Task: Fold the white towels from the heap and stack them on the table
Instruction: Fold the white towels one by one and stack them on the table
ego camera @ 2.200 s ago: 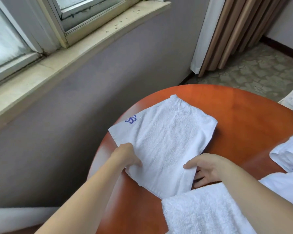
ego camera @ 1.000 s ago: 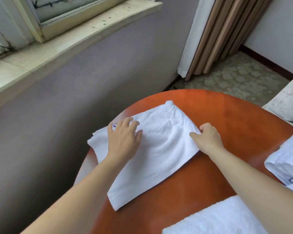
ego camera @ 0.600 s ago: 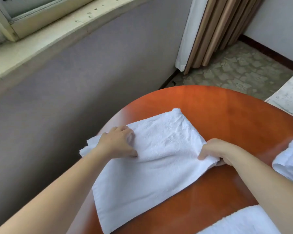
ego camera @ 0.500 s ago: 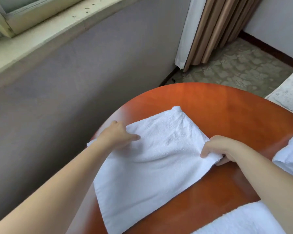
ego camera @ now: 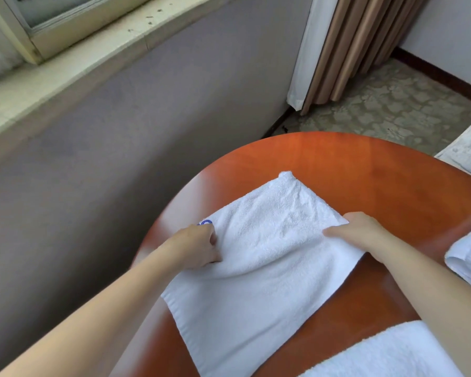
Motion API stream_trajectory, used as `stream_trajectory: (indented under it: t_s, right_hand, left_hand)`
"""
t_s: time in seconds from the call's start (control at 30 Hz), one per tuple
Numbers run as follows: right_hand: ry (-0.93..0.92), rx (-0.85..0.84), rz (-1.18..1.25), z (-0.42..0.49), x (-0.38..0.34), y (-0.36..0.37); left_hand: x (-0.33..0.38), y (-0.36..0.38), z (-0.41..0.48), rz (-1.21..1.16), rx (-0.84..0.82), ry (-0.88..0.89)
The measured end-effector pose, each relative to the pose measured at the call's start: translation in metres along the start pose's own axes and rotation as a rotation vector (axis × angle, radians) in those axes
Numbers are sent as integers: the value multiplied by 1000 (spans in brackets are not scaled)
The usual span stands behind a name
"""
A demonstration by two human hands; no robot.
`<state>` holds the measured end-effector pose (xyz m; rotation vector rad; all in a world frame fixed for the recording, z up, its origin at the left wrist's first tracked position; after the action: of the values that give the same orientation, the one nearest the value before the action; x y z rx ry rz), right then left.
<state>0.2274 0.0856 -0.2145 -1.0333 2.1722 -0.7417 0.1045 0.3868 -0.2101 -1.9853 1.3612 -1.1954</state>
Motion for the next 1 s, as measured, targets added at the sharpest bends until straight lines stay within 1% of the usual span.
stream_trajectory:
  t_s: [0.07,0.13,0.2,0.23,0.27,0.3,0.33,0.4,0.47,0.53,0.6,0.63,0.67,0.7,0.77,0.83,0.87,0.9,0.97,1.0]
  right_hand:
    - [25,-3,88,4,7,0]
    - [56,25,173,6,14,-3]
    - [56,68,245,6,17,-5]
    - [47,90,263,4,17,-6]
    - [33,107,274,4,17,-7]
    - [16,113,277,2,17,-8]
    - [5,104,276,1,17,-8]
    - [5,76,275,1,20,-7]
    - [11,87,274,2,24,-6]
    - [14,105,266,3,24,-6]
    - [19,87,274,4,24,-5]
    - [19,72,291,3,24,-5]
    - [15,59,315,3,24,-5]
    - [5,48,335,2,25,-6]
    - [-14,23,341,-2,26,-4]
    - [-5,-18,330,-3,26,-1]
    - [8,-41,320,-3,26,0]
    - [22,-64,307,-4,25,1]
    - [52,-105,279,-6,24,-1]
    - [66,-133,257,-9,23,-1]
  left_hand:
    - [-5,-3,1,-60,91,39]
    - [-11,-14,-1,-123,277,45]
    - [-11,-28,-7,-179,513,70]
    - [-8,-32,-9,-206,597,85]
    - [-6,-34,-10,-233,638,92]
    - [-6,-32,-9,-274,613,71]
    - [-7,-30,-6,-318,536,31]
    - [-7,-25,3,-353,321,-40]
    - [-2,-26,11,-287,182,-39]
    - [6,-28,17,-206,84,-44]
    - [12,-26,20,-119,-31,-45]
    - [14,-27,20,-81,-57,-31]
    - [16,-31,21,-76,-43,-7]
    - [16,-38,23,-93,20,30]
    - [17,-56,29,-89,223,119]
    - [16,-64,36,27,409,158]
    - [14,-63,39,85,442,139]
    - [12,-59,42,129,425,103]
    - [5,-47,49,195,339,16]
    - [3,-45,51,257,345,-11]
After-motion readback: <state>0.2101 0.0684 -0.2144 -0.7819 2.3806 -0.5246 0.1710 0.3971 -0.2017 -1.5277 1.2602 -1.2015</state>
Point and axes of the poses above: each hand's wrist, its own z-axis towards the middle knuckle, its own y-axis out of the palm, x = y × z, the point moved 5 cm from there along z, towards the middle knuckle, and after that the axes turned 13 degrees about y, right-handed, at the moved point
